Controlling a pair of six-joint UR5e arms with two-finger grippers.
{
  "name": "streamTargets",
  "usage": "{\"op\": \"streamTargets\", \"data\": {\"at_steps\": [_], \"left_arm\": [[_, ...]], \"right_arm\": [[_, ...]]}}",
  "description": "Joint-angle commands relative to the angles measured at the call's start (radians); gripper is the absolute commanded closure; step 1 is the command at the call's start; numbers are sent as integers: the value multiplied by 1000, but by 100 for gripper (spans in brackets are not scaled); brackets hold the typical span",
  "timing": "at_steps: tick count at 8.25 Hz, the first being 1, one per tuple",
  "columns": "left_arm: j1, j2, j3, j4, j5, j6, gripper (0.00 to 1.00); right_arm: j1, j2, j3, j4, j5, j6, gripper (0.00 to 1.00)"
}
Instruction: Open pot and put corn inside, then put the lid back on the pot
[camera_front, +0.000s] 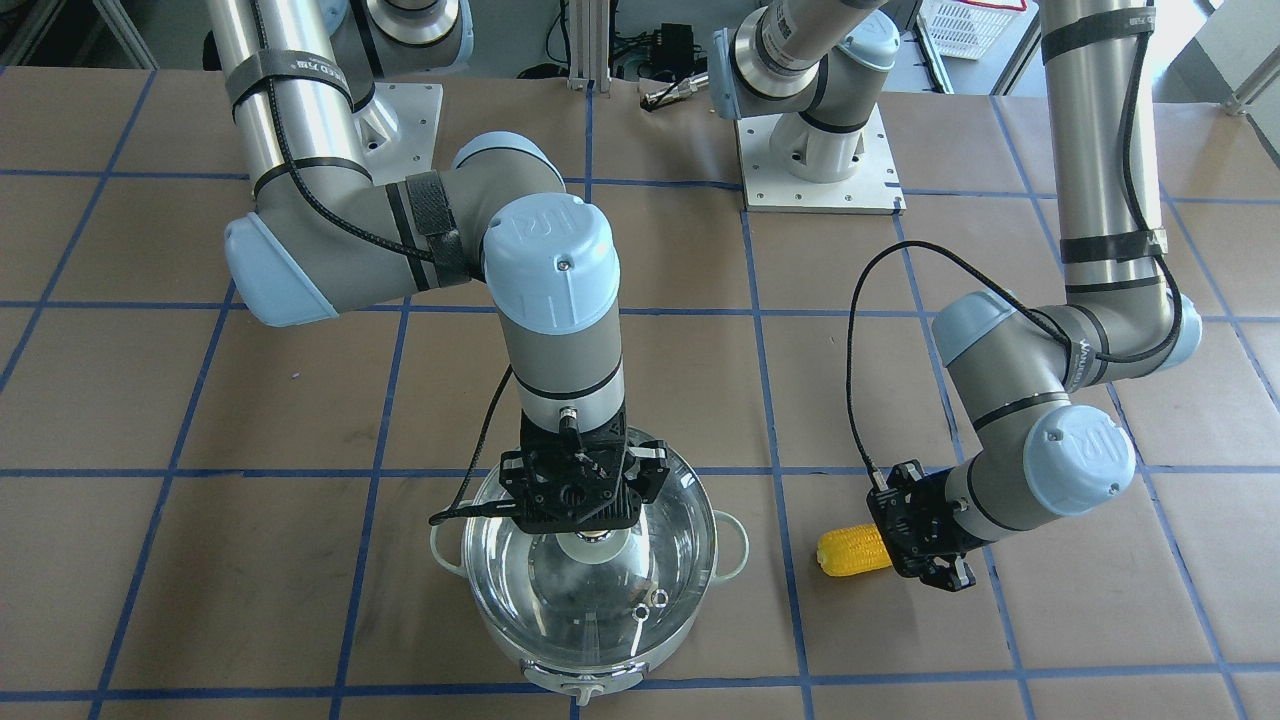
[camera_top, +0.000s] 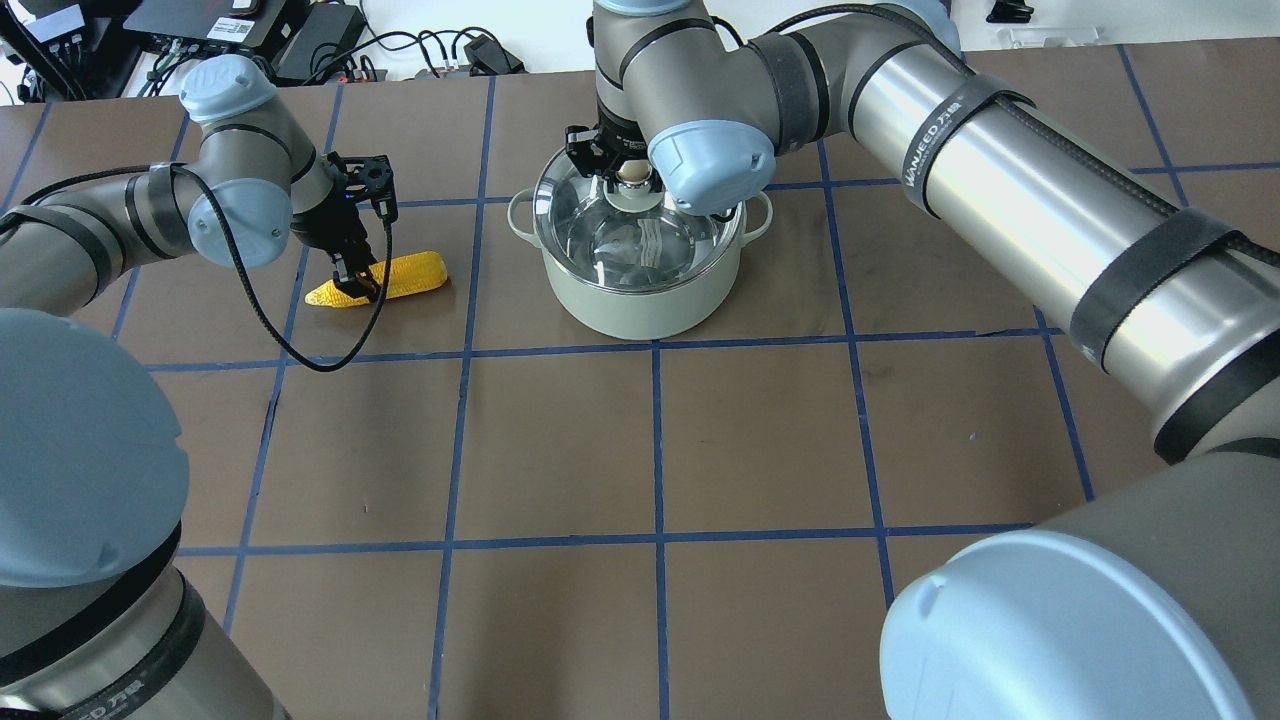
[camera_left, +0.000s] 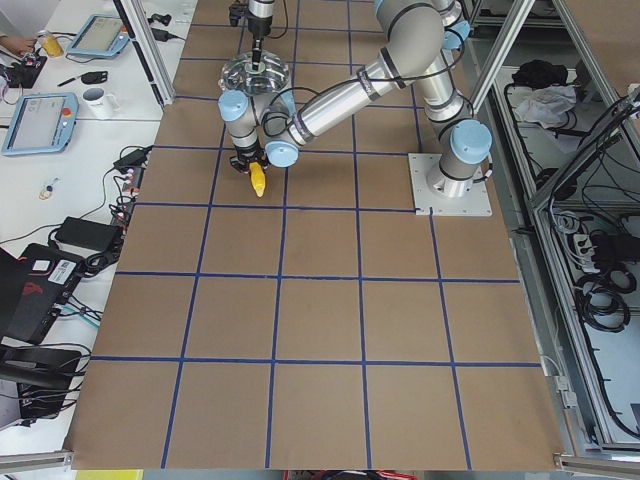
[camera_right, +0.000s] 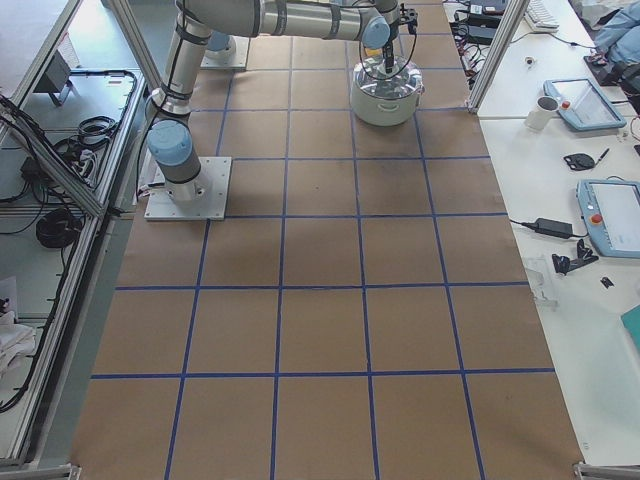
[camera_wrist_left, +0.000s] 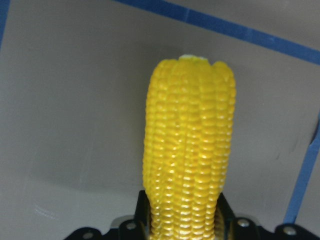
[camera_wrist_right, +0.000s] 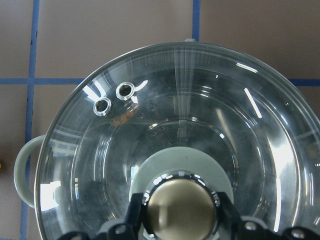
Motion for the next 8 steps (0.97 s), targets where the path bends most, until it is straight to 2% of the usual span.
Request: {"op": "streamTargets", "data": {"at_steps": [1,2,4,5,7,8], "left_arm": [[-1,45,8,-13,29,-6,100],[-1,87,8,-13,79,-9,100],[-2,166,11,-10,79,-14,100],[-14,196,11,-2,73,-19,100],[-86,262,13,51,79,-136,100],[-144,273,13,62,81,-178,100]], "right_arm": [[0,-37,-7,10,0,-10,68],[-2,-64,-10,22,0,-18,68],[-21,-154,-2,113,9,-56,71],[-50,-222,5,200,10,-89,71],[-158,-364,42,362,16,-210,71],[-184,-421,79,400,12,-247,71]]}}
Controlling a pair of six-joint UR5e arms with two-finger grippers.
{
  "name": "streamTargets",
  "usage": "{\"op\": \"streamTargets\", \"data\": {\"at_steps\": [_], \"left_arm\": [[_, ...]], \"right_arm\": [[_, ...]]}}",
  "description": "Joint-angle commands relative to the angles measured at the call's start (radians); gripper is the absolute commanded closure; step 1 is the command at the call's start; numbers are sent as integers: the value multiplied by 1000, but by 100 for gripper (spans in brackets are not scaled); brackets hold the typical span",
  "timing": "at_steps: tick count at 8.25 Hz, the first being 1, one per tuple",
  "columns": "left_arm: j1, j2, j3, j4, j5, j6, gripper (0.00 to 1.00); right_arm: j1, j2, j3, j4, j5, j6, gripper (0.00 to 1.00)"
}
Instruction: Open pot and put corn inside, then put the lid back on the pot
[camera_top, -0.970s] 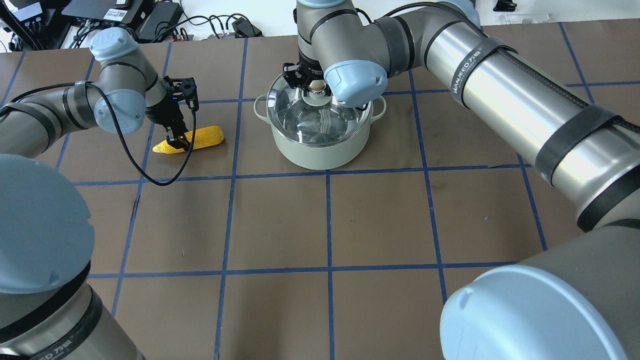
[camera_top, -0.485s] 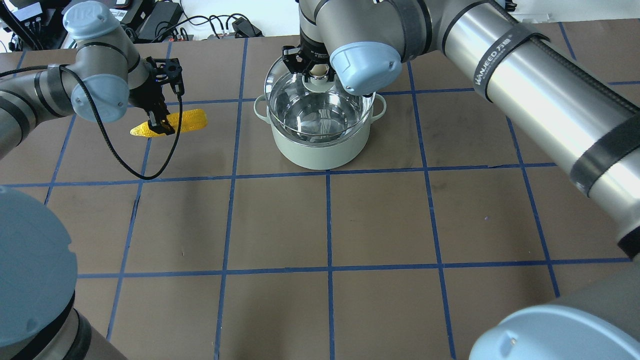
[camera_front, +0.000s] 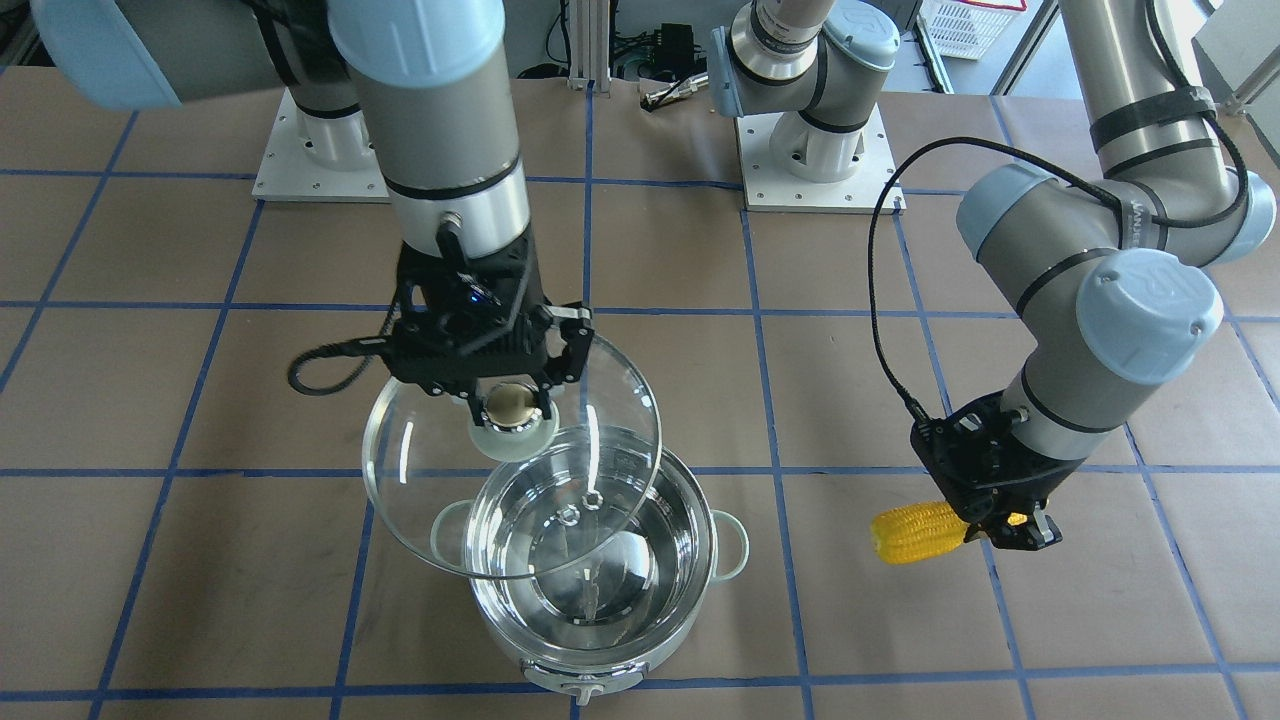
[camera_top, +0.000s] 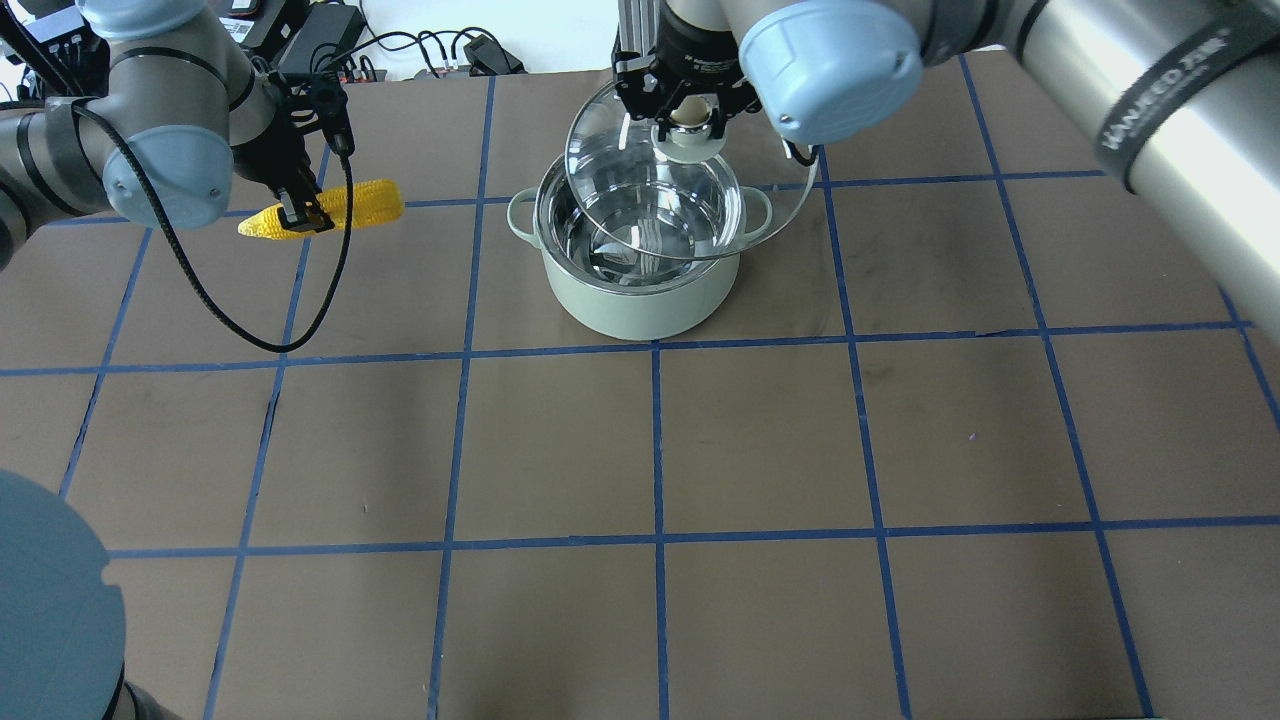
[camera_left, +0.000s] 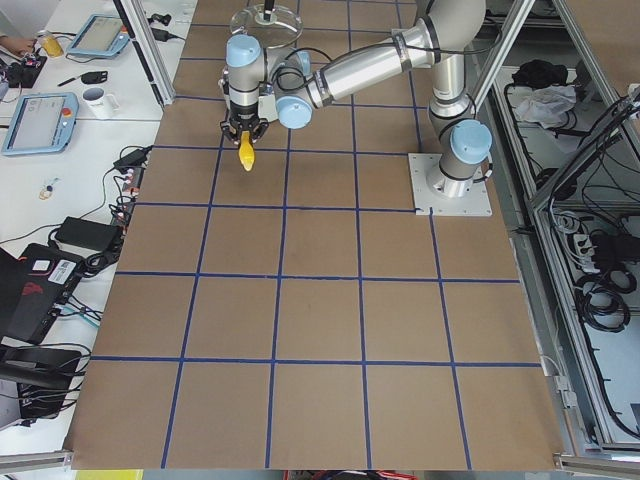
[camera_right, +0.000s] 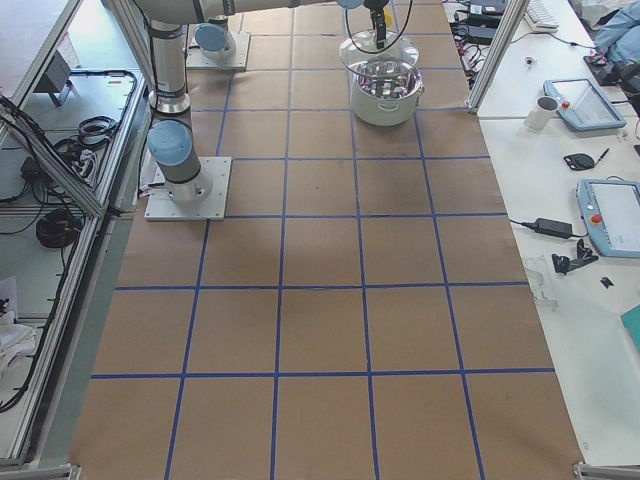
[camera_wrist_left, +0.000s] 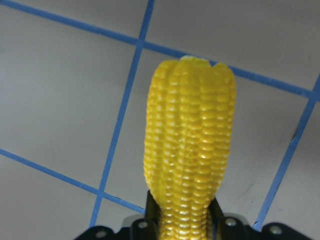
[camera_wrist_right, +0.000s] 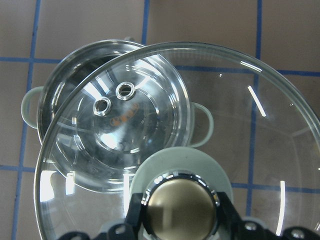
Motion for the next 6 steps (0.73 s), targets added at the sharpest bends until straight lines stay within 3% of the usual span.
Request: {"op": "streamTargets", "data": {"at_steps": [1,4,6], "left_arm": [[-146,42,7,90,-5,-159,100],[-316,18,11,217,-14,-322,100],[-386,-24,11,302,-15,-323,100]], "right_arm": [[-79,-157,84,128,-5,-89,71],[-80,-182,107,156,-6,-91,71],[-84,-180,107,156,-10,-92,71]]}}
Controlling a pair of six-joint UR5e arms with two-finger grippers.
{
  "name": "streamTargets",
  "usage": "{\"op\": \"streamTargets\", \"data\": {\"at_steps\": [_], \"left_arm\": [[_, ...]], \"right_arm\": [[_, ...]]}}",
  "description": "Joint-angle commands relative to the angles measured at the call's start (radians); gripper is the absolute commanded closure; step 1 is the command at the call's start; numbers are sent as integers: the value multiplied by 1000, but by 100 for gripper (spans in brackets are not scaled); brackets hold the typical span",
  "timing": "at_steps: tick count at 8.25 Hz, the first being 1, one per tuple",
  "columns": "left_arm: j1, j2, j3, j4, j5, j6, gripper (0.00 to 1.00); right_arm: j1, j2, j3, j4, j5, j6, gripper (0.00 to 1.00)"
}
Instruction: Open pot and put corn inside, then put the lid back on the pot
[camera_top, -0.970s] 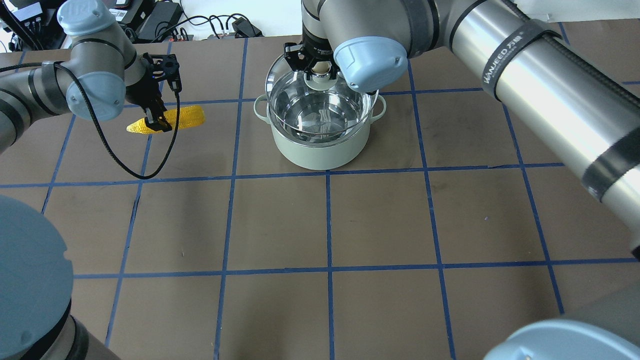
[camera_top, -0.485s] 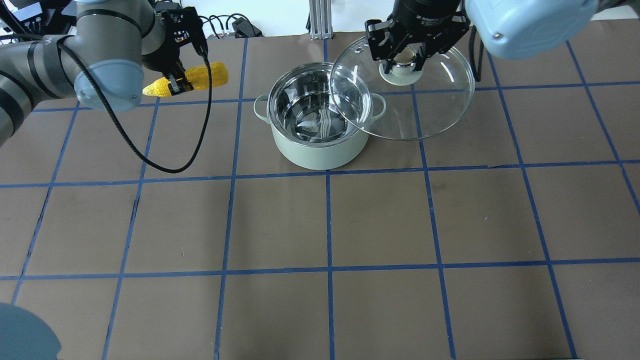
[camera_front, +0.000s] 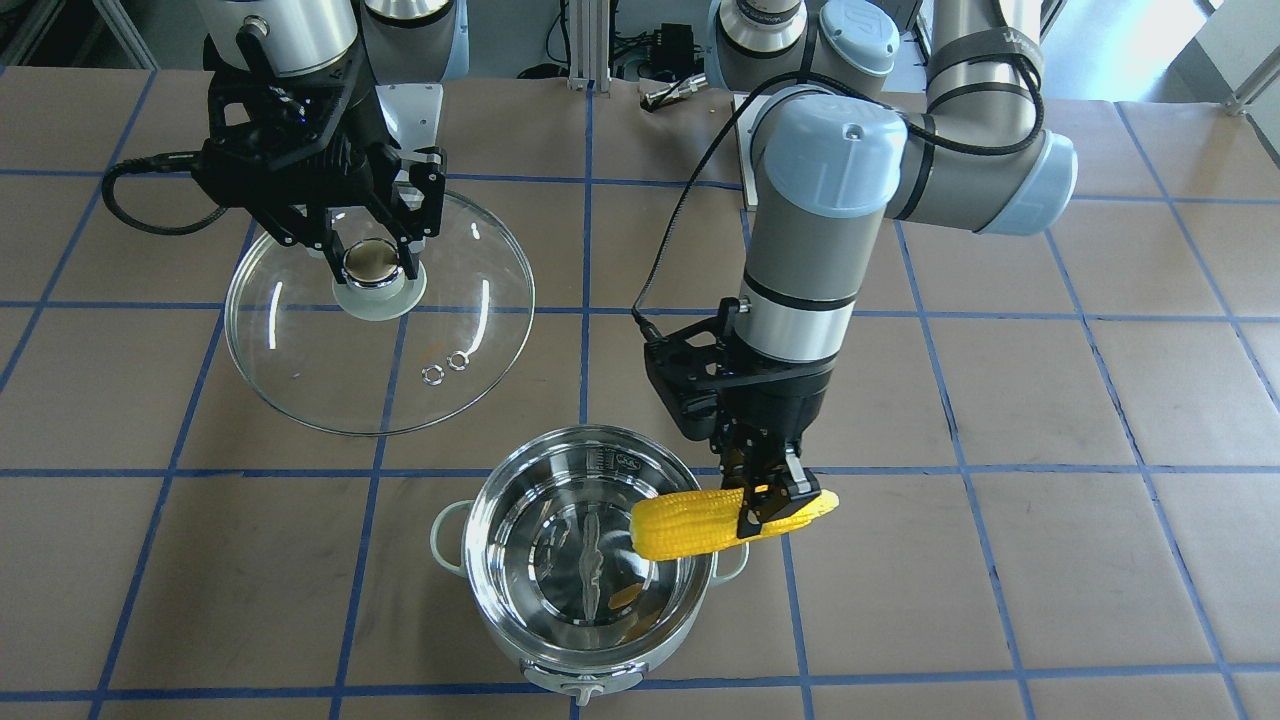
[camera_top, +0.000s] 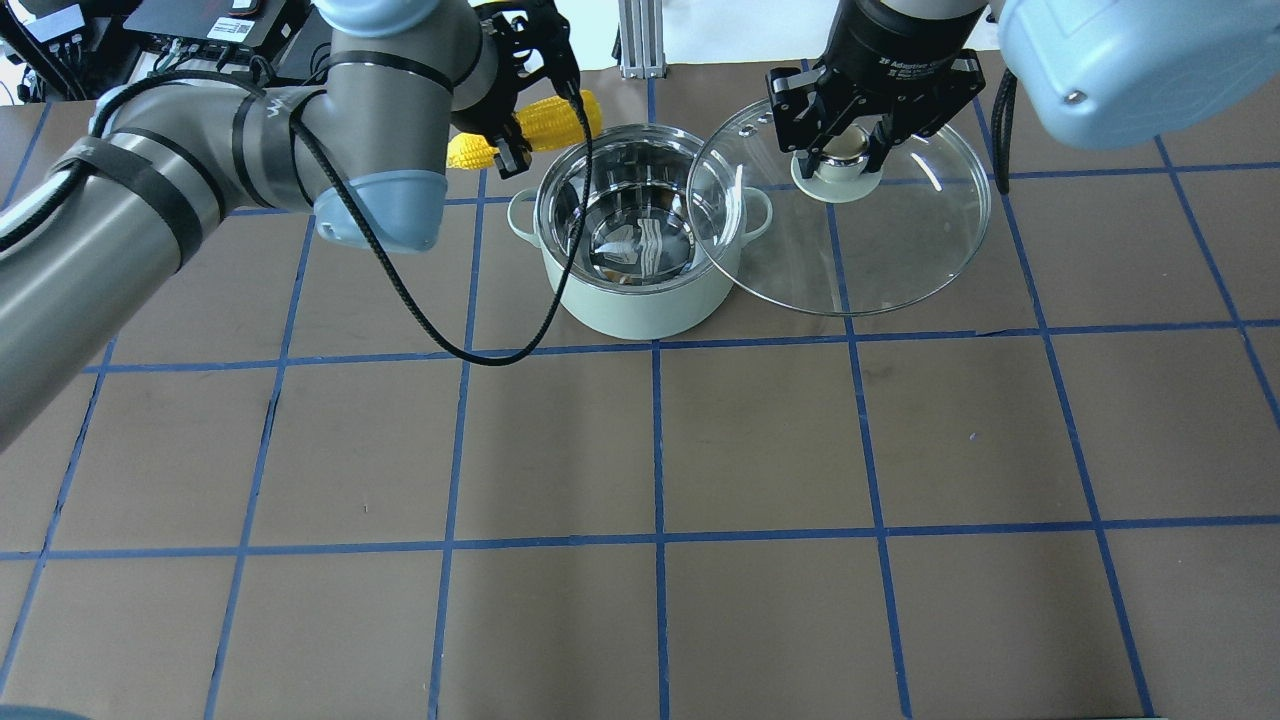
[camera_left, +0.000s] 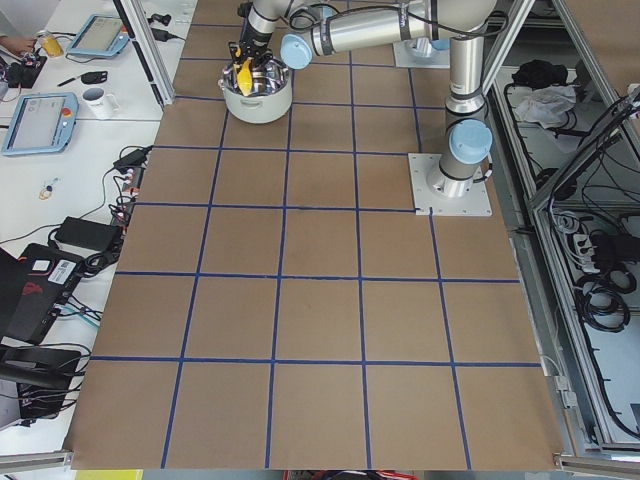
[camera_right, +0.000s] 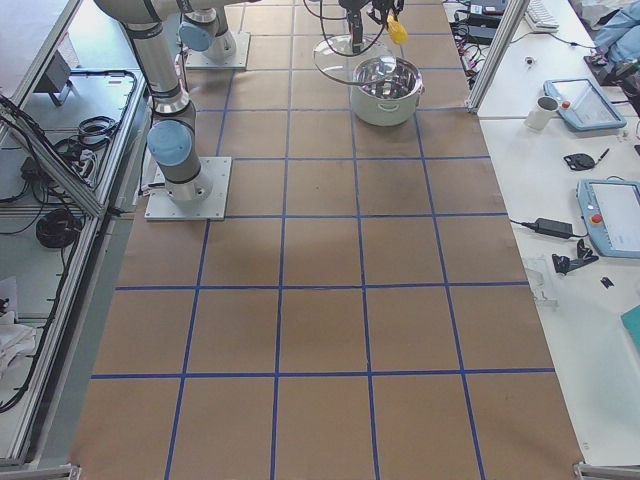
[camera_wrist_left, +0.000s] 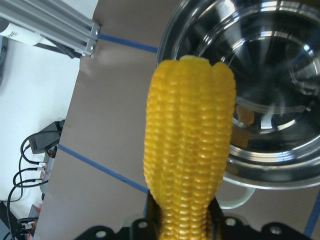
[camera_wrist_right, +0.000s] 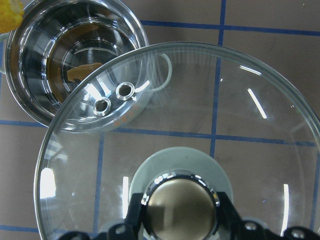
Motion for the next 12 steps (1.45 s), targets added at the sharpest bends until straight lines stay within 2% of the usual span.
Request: {"op": "streamTargets", "data": {"at_steps": [1,2,5,6,7,8,9,10,11,12], "left_arm": [[-96,-66,1,103,-24,-26,100],[-109,-103,8,109,-86,-27,100],[-110,-151,18,108,-97,-12,100],[-110,-169,19,108,-97,-24,88],[-110,-171,19,108,-97,-48,68],[-110,-168,19,105,-100,-153,23],[-110,-163,19,103,-107,-240,4],[-110,-157,19,102,-120,-253,0],[-112,-148,19,100,-120,-254,0],[-110,-104,21,46,-111,-260,0]], "right_arm": [[-3,-2,2,2,-1,-22,71],[-4,-2,2,2,-2,-28,71],[-18,-2,2,5,2,-48,71],[-18,-2,2,4,1,-50,71],[-20,-2,2,5,-4,-51,71],[-20,-3,2,5,-4,-51,71],[-21,-3,2,8,-2,-51,71],[-21,-2,2,9,-1,-51,71],[-21,-2,2,9,-2,-51,71],[-23,-2,2,7,-1,-62,71]]}}
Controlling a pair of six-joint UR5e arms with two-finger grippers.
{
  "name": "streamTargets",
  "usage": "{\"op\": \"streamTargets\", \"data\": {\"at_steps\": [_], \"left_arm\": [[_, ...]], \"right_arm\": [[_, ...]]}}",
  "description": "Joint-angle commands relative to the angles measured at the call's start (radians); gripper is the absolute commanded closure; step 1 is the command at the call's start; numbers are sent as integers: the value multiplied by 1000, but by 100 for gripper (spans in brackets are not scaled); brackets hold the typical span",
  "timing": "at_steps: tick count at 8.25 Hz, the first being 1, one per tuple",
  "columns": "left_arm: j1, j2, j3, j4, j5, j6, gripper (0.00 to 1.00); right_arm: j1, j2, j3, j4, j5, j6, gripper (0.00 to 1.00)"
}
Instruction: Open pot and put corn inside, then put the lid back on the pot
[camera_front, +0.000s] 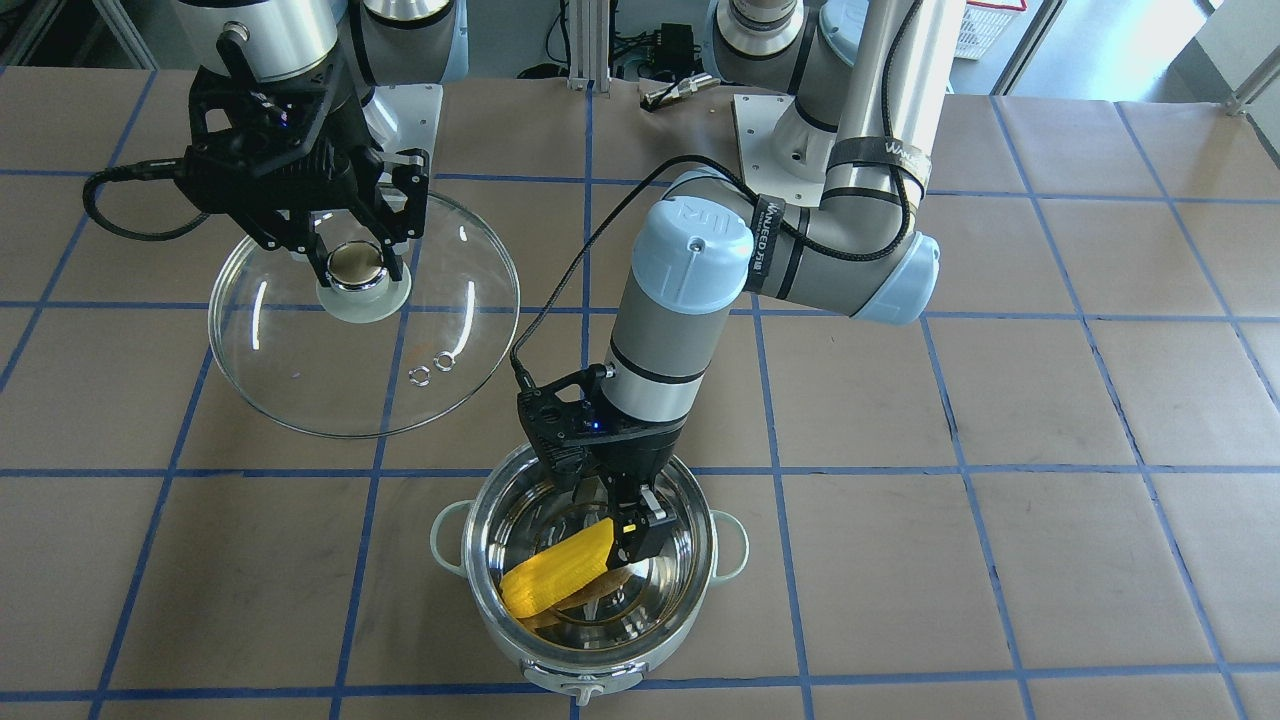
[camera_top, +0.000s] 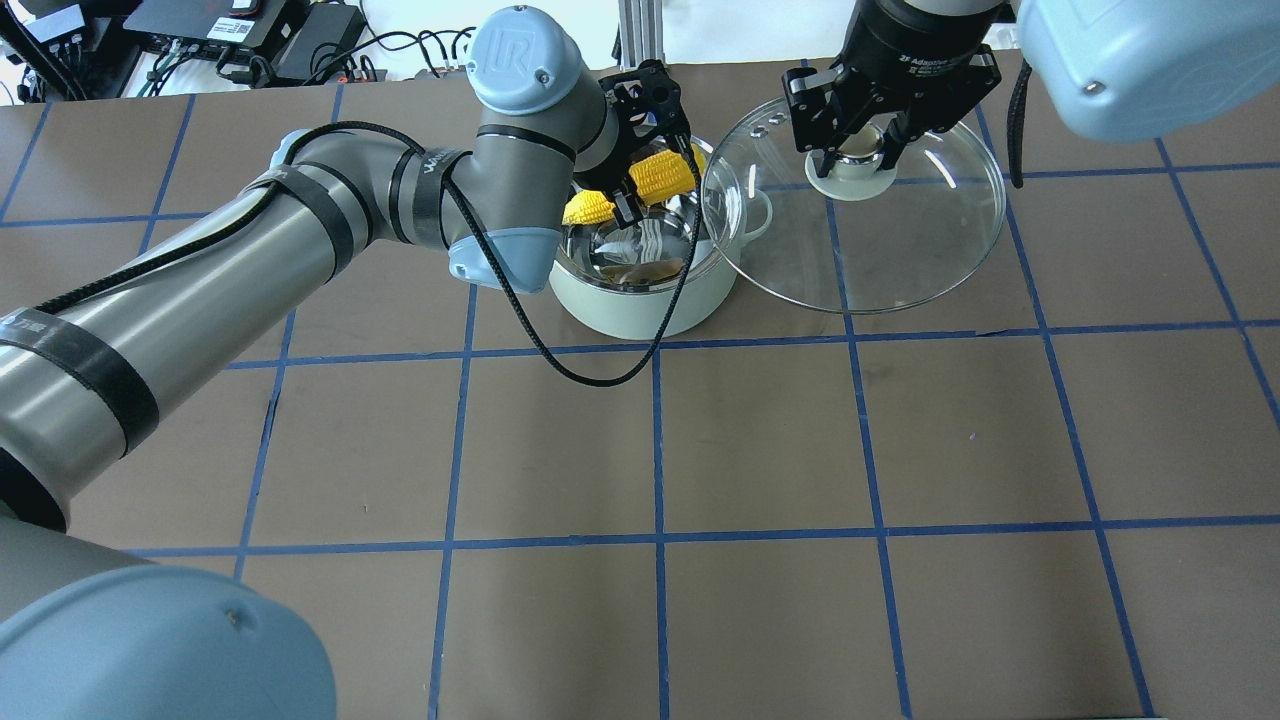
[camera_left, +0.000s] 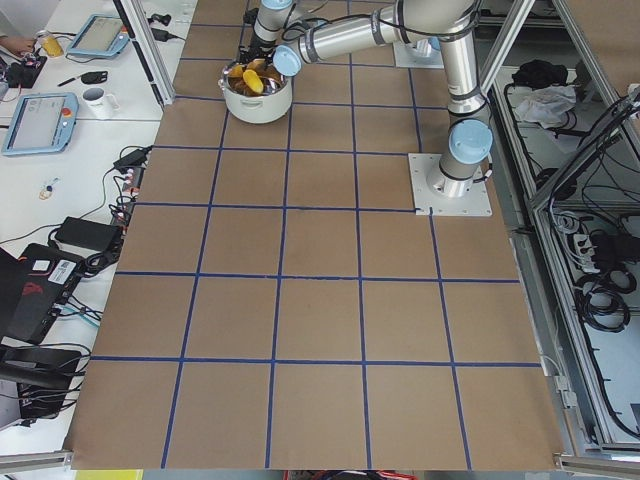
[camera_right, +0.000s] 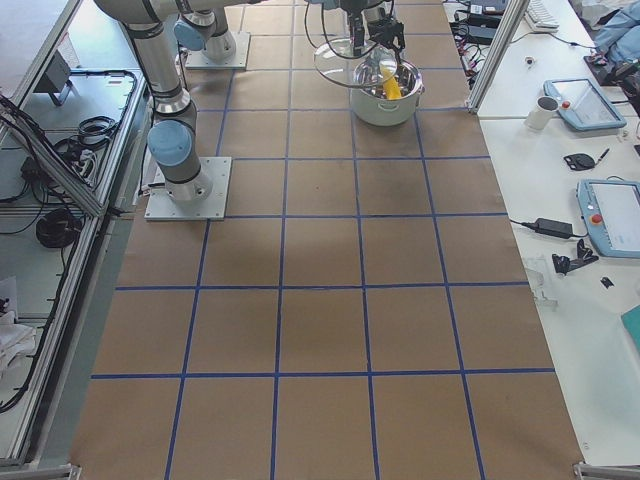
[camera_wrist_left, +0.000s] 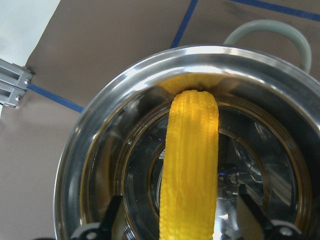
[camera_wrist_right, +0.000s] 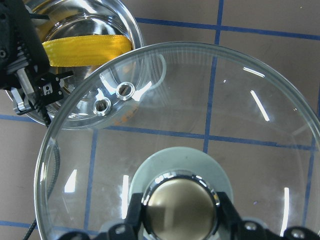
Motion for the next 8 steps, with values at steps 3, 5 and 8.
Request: {"op": "streamTargets", "data": {"at_steps": [3,5,8], "left_arm": [[97,190,82,-346,-6,-34,0],[215,242,90,-419,-3,-116,0],[318,303,90,-605,-6,-295,0]], "right_arm": [[-3,-1,-2,-12,9,-13,71],[1,37,-27,-32,13,13,71],[65,157,-115,-134,35,127,72]]}}
